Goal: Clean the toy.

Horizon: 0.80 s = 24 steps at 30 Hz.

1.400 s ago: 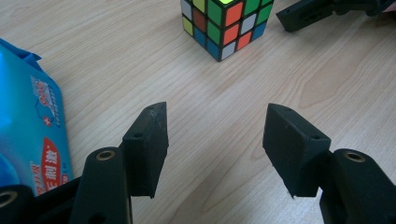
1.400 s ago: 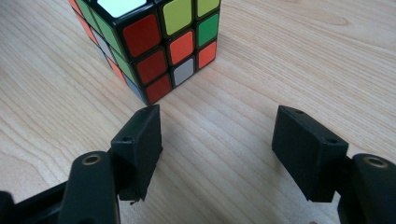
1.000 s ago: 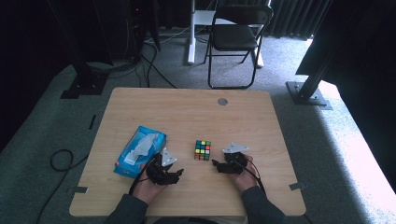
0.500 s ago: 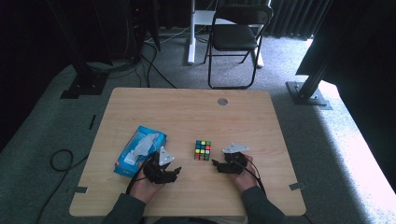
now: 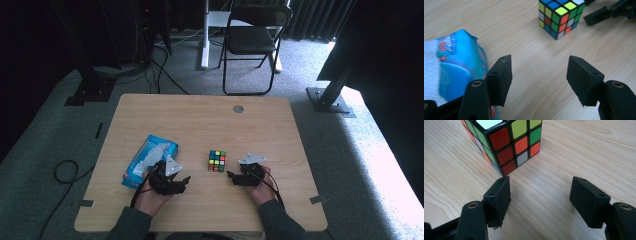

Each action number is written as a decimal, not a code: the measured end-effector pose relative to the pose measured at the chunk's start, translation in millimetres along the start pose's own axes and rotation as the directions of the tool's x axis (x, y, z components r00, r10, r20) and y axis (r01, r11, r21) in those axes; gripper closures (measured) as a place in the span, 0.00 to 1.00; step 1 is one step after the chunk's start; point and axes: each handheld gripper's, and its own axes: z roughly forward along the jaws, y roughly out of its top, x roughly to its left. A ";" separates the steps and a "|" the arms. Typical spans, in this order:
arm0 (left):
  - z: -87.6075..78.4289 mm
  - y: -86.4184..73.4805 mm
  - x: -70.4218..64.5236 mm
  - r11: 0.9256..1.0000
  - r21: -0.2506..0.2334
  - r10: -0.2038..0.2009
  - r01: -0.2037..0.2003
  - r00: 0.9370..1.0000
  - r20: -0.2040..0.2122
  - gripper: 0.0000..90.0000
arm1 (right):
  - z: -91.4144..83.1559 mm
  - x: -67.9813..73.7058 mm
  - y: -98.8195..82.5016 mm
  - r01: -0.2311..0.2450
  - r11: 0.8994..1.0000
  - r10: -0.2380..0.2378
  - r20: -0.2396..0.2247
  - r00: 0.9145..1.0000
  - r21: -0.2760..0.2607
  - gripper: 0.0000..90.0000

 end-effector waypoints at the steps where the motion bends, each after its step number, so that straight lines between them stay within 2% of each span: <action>1: -0.7 -0.2 1.1 1.000 0.001 -0.003 0.003 1.000 -0.003 0.41 | 0.0 0.0 0.0 0.000 1.000 0.000 0.000 1.000 0.000 0.36; 11: -10.0 -3.8 16.5 0.998 -0.023 -0.053 0.052 0.997 -0.051 0.40 | 0.0 -0.2 0.0 0.004 1.000 -0.004 0.000 1.000 0.000 0.36; 16: -14.0 -5.2 23.5 0.996 -0.031 -0.081 0.079 0.995 -0.053 0.40 | 0.0 -0.1 0.0 0.003 1.000 -0.003 -0.001 1.000 0.000 0.36; 20: -16.2 -5.6 26.0 0.996 -0.034 -0.084 0.082 0.994 -0.063 0.41 | 0.0 -0.1 0.0 0.002 1.000 -0.002 -0.001 1.000 0.001 0.36; 24: -22.4 -5.4 29.3 0.996 -0.054 -0.082 0.077 0.992 -0.094 0.41 | 0.1 -0.1 0.0 0.004 1.000 -0.004 -0.002 1.000 0.001 0.36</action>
